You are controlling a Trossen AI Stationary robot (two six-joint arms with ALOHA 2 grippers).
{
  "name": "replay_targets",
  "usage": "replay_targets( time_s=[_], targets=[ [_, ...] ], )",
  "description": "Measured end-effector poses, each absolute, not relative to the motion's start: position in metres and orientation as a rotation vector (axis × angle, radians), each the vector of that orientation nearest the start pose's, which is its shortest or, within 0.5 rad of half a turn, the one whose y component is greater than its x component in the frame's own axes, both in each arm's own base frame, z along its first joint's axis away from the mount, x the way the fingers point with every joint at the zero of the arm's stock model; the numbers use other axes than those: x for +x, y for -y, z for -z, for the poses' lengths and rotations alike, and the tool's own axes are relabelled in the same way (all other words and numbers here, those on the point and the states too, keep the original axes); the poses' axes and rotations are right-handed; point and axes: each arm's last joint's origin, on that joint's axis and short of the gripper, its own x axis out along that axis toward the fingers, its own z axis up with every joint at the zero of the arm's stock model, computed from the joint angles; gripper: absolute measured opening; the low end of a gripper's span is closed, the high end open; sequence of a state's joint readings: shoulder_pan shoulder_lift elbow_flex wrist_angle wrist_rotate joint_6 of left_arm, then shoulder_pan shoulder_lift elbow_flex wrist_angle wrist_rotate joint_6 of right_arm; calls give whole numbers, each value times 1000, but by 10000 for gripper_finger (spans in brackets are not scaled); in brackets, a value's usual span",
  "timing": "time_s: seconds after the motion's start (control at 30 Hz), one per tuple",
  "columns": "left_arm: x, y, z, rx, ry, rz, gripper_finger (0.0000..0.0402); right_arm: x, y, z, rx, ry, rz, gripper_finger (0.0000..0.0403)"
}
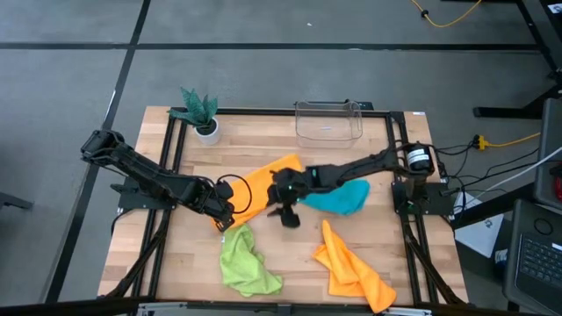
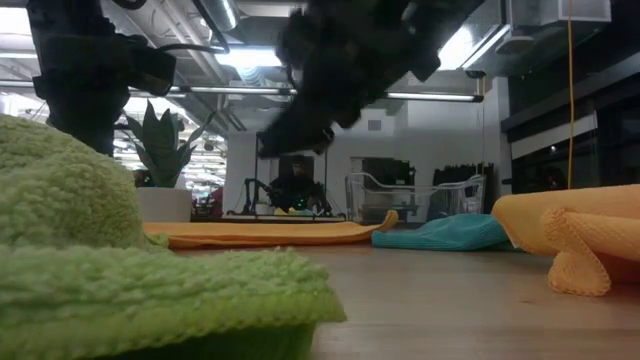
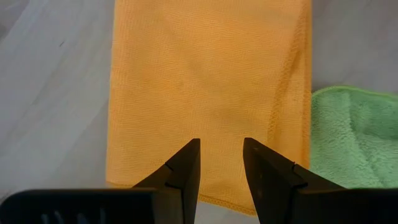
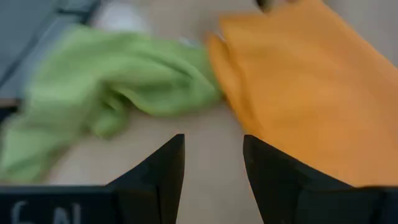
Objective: Fold microfiber towels
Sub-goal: Fold the top orange microfiber towel
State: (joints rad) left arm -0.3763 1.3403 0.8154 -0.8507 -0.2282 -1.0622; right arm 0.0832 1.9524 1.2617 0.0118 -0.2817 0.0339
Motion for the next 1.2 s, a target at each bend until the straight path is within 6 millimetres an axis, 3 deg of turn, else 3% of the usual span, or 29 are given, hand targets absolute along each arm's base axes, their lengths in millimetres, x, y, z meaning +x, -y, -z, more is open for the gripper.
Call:
replay_targets(
  time_s=[0.27,0.4,0.5,0.63,0.8,1.2],
  targets=[
    [206,73,-195,-458,-1186,-596,114,409,-123,-185,-9,-599,-324,166],
    [206,72,-196,-435,-1170,-617,114,411,-148,-187,1,-580,-307,166],
    [206,71,-196,-429,-1158,-628,114,426,-164,-182,23,-576,-314,166],
    [207,71,-196,-424,-1147,-633,114,453,-177,-171,54,-628,-323,166],
    [207,71,-196,-427,-1140,-631,114,472,-187,-167,112,-766,-279,166],
    [212,68,-197,-445,-1096,-645,114,481,-198,-128,113,-895,-264,163]
  ],
)
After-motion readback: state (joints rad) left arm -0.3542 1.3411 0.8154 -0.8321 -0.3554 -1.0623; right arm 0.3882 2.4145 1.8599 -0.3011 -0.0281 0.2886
